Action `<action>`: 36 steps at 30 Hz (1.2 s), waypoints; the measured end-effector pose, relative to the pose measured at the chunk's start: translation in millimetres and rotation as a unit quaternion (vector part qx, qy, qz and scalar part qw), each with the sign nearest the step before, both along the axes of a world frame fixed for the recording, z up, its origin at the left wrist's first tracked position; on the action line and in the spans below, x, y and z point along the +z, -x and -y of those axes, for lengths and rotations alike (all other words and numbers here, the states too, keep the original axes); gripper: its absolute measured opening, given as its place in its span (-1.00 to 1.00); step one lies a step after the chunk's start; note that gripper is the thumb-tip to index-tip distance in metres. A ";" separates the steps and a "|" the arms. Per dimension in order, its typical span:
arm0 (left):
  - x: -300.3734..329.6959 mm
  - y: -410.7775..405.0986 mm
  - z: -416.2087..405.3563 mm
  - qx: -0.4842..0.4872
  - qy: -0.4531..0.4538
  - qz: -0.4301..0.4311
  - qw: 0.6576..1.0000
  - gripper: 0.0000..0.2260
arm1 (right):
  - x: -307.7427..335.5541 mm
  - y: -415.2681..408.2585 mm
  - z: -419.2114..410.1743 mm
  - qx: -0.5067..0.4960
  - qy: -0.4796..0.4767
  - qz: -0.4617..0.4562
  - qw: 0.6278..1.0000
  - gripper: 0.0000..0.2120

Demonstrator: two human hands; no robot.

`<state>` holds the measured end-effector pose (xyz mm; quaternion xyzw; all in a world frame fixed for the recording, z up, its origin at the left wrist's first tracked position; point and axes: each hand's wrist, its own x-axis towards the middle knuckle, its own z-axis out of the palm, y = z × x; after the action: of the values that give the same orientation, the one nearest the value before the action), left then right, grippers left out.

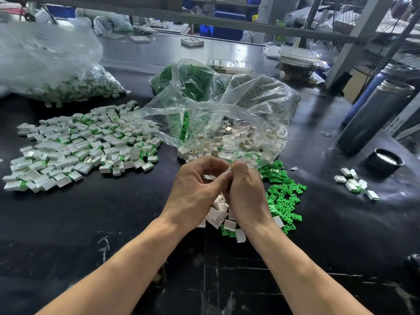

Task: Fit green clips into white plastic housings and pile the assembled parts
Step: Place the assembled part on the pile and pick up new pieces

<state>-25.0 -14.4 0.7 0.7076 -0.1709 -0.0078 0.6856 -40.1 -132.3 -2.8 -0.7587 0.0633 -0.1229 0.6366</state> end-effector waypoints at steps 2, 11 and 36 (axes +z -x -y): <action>1.1 -1.0 -0.9 0.004 -0.010 0.002 1.000 -0.94 | 0.7 -0.2 1.5 0.009 0.000 -0.004 1.000 -0.40; 4.4 -7.7 -12.2 0.033 -0.020 -0.006 0.999 -0.94 | 5.3 5.2 26.7 0.027 0.021 0.089 0.995 -0.93; 2.7 -51.5 -80.5 0.247 -0.452 0.000 0.857 -0.97 | 3.3 -0.5 66.3 -0.042 0.292 -0.072 0.953 -0.89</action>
<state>26.5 66.1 3.4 0.9586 0.0313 0.0852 0.2700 -39.6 -198.7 0.5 -0.9150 0.1023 -0.1081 0.3749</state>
